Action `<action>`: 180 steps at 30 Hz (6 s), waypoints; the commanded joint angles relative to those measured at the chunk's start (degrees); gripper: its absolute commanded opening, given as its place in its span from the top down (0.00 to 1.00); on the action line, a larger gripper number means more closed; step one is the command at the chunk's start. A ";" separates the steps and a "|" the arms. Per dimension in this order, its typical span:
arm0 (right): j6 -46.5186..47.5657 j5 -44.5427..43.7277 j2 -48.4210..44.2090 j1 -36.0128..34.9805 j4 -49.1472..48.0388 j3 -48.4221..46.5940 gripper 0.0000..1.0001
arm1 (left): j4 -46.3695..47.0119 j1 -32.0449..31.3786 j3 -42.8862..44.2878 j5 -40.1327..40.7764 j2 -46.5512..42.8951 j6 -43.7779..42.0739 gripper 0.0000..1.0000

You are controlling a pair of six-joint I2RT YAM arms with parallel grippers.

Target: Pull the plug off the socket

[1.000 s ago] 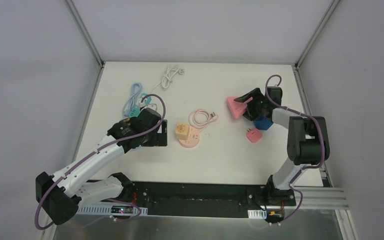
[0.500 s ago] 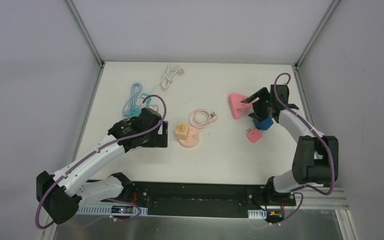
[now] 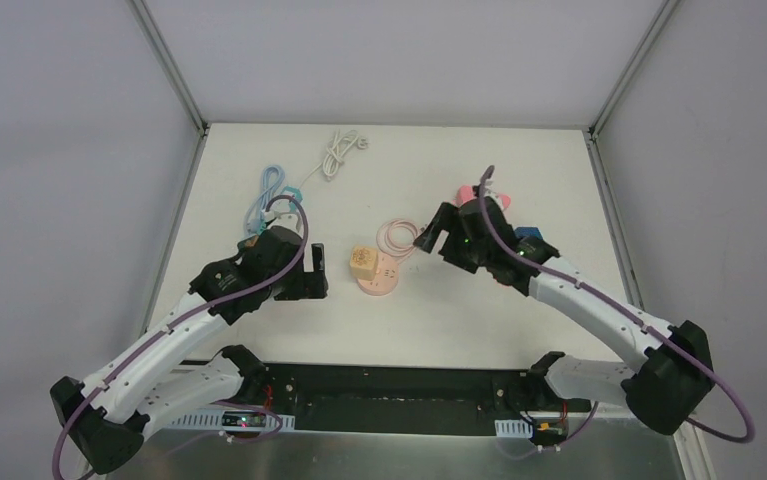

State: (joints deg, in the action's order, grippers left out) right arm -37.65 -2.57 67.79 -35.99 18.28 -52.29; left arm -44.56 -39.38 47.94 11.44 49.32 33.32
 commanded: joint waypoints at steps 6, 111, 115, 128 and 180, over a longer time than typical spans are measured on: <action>-6.38 -22.70 12.21 -23.12 8.64 -11.34 0.12 | 5.52 -0.01 -4.30 2.85 -4.96 7.16 0.06; 24.07 -6.45 42.57 -17.48 2.54 -35.22 1.00 | 64.86 11.39 -22.51 -17.74 40.32 23.05 0.82; 25.69 -12.78 45.17 -19.45 4.92 -36.13 1.00 | 65.02 12.22 -23.33 -19.36 42.17 24.69 0.85; 23.84 3.43 40.15 -15.03 -1.87 -32.44 1.00 | 63.44 13.98 -22.90 -21.73 43.56 24.93 0.88; 29.59 -1.82 39.21 -18.29 -1.13 -28.67 1.00 | 46.14 13.98 -12.65 -21.00 49.20 20.96 0.77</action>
State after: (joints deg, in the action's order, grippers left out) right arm -9.15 -4.47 106.48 -48.05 14.26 -76.75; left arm 12.58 -25.82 38.30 -19.55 93.14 57.56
